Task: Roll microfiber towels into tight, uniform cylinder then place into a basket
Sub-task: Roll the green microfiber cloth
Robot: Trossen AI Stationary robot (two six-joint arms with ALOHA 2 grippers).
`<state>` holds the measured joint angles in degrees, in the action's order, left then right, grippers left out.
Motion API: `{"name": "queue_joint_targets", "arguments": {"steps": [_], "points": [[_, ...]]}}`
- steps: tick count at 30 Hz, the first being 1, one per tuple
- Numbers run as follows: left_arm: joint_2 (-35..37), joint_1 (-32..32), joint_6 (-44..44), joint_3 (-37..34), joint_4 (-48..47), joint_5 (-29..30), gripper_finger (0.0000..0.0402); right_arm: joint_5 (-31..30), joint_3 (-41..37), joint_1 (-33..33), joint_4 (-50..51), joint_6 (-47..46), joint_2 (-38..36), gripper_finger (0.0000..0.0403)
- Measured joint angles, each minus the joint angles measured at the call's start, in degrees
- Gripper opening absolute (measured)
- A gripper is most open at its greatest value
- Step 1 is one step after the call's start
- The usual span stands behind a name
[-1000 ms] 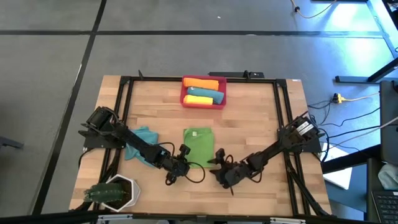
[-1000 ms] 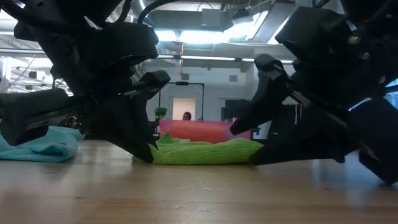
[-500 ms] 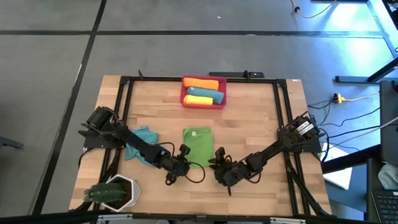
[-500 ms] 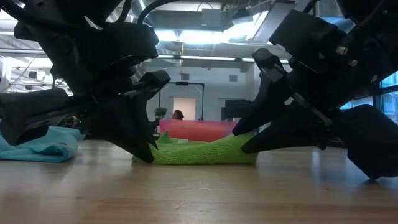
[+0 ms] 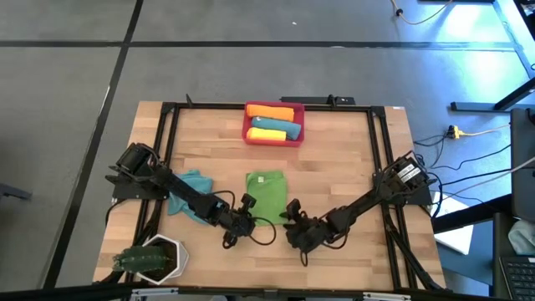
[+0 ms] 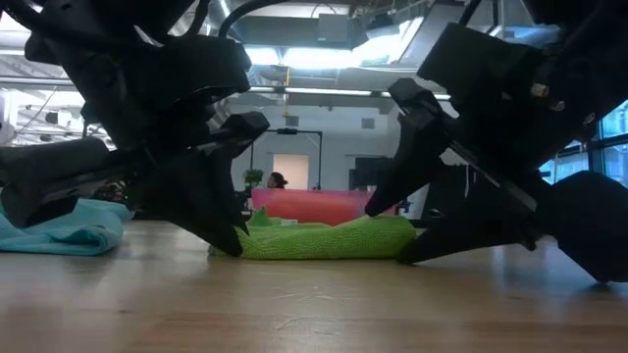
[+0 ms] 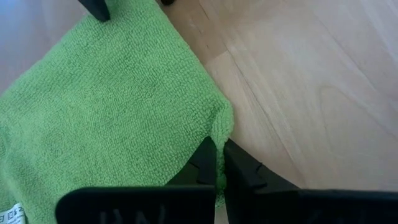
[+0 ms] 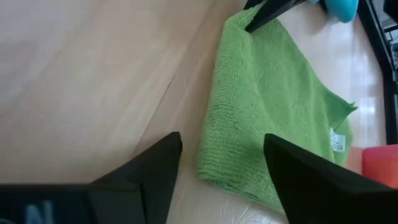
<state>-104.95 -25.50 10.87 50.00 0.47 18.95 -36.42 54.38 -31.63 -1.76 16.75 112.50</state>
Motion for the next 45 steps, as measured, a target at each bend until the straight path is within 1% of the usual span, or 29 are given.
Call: {"name": "queue_joint_targets", "arguments": {"steps": [2, 4, 7, 19, 22, 23, 24, 26, 30, 34, 36, 41, 45], "points": [[0.00, 0.00, -0.02, 0.00, 0.00, -0.05, 0.0000, 0.72, 0.19, 0.50, 0.85, -0.50, -0.05, 0.0249], [0.00, 0.00, -0.09, 0.00, 0.00, -0.12, 0.0000, 1.31, 0.17, 0.65, 0.96, -0.21, -0.05, 0.0250], [0.00, 0.00, -0.04, 0.00, 0.02, -0.11, 0.0000, 1.25, 0.17, 0.61, 0.93, 0.98, -0.04, 0.0232], [0.00, -0.01, -0.21, 0.00, 0.24, -0.60, 0.0000, 2.08, 0.03, 2.08, 3.25, 1.18, -0.05, 0.0082], [0.00, 0.00, -0.27, 0.00, 0.24, -0.75, 0.0000, 2.91, 1.04, 2.12, 4.69, -1.59, -0.05, 0.0031], [0.00, 0.00, -0.35, 0.02, 0.26, -1.13, 0.0000, 3.68, 1.81, 2.12, 5.82, -3.37, 0.00, 0.0017], [0.00, 0.00, -0.79, 0.04, 0.24, -1.66, 0.0000, 4.06, 2.76, 2.12, 6.90, -5.09, 0.15, 0.0012], [0.23, -0.09, -2.27, 0.07, -0.07, -2.14, 0.0000, 5.48, 5.01, 2.11, 10.43, -8.89, 0.25, 0.0011], [1.17, -0.69, -5.27, 0.07, -1.49, -4.06, 0.0000, 11.78, 9.65, 1.13, 15.85, -15.64, 0.38, 0.0006], [3.75, -1.64, -8.45, 0.07, -2.10, -8.70, 0.0000, 18.47, 12.06, 0.79, 16.48, -20.60, 0.36, 0.0004], [5.43, -2.03, -9.68, 0.06, -2.60, -10.41, 0.0000, 20.67, 12.60, 0.83, 16.29, -22.64, 0.35, 0.0004], [8.74, -2.52, -11.97, 0.07, -4.41, -11.61, 0.0000, 23.25, 12.75, 0.85, 15.71, -26.33, 0.20, 0.0003], [8.96, -1.20, -12.79, 0.07, -5.87, -16.93, 0.0000, 27.89, 12.78, 2.01, 13.58, -28.31, 0.14, 0.0003]]}}
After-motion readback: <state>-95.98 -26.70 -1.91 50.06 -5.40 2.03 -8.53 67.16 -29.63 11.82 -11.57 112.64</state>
